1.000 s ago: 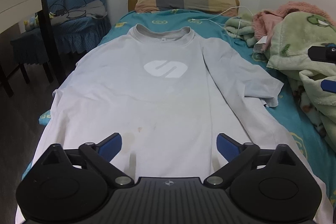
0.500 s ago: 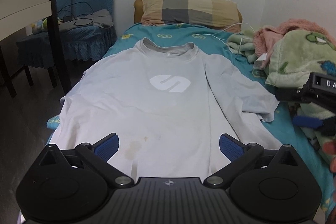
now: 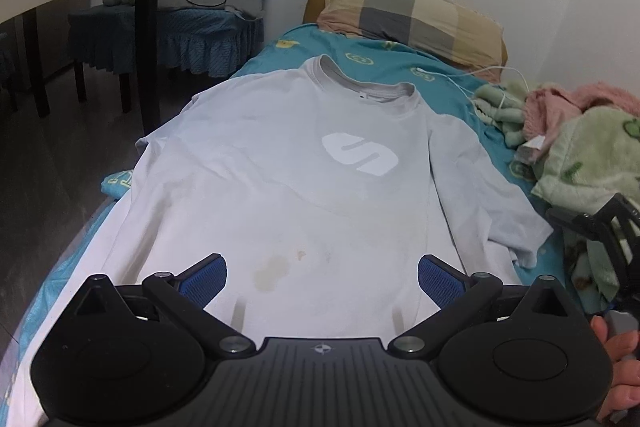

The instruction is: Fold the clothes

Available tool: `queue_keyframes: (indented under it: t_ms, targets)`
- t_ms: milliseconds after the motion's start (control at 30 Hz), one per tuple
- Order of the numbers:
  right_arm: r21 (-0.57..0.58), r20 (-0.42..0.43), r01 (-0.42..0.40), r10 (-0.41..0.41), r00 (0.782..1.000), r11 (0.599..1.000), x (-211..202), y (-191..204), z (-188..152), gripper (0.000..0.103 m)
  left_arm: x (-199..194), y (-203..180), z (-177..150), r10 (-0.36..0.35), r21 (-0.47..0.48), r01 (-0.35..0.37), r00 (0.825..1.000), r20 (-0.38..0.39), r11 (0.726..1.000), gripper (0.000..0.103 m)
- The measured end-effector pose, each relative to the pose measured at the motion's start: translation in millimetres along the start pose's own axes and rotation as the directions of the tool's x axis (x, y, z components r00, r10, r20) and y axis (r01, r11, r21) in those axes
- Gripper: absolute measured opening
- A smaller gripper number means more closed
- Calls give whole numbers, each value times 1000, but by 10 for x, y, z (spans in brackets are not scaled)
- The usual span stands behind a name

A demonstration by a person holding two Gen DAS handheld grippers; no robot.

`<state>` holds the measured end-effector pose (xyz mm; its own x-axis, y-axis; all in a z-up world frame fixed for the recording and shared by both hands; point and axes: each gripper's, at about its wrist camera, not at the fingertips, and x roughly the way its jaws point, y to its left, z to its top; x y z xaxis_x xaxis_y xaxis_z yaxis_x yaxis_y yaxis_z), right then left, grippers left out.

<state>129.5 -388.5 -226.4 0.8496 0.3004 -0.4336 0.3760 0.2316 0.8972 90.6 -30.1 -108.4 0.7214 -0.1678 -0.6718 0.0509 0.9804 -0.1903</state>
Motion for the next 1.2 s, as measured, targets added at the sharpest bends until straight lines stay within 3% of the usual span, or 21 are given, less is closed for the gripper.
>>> queue_keyframes:
  t_ms: [100,233,333,500,600,667,700,733,767,800,900,1033,1200]
  targets:
    - [39,31,-14,12,999,999,181,-6,31,90,89,41,40,-8,-27,8,1000,-7,1000,103]
    - [-18,74,19,-18,997,1000,483,76,86,89,238,95,62,-7,-56,6,1000,-27,998,103]
    - [-85,167,50,-35,985,995,655,167,112,88,336,140,57,0,-74,-3,999,-41,997,103]
    - [-168,345,157,-91,934,973,852,251,187,86,459,214,57,-1,-100,-5,998,-64,995,103]
    - [-242,417,255,-137,898,936,1001,333,285,85,493,234,74,1,-108,-7,998,-60,994,103]
    - [-287,440,328,-180,880,900,1101,398,395,73,518,240,79,6,-107,-12,998,-58,994,103]
    - [-306,446,361,-202,872,881,1152,436,452,67,531,241,82,9,-104,-15,998,-58,994,103]
    - [-324,453,392,-223,863,861,1202,474,509,50,545,242,86,12,-100,-18,998,-58,995,103]
    - [-349,457,424,-243,856,836,1232,528,558,24,558,243,90,15,-96,-21,998,-58,995,103]
    - [-374,460,454,-263,848,809,1256,585,606,15,567,244,93,18,-95,-24,998,-58,995,103]
    - [-444,531,539,-275,802,716,1158,734,704,12,580,260,107,25,-100,-31,998,-59,994,103]
    - [-513,632,657,-274,725,553,1062,944,761,10,556,292,138,44,-109,-49,998,-52,993,103]
    - [-553,753,757,-181,633,348,1062,1389,589,10,480,363,203,68,-129,-71,997,-29,989,103]
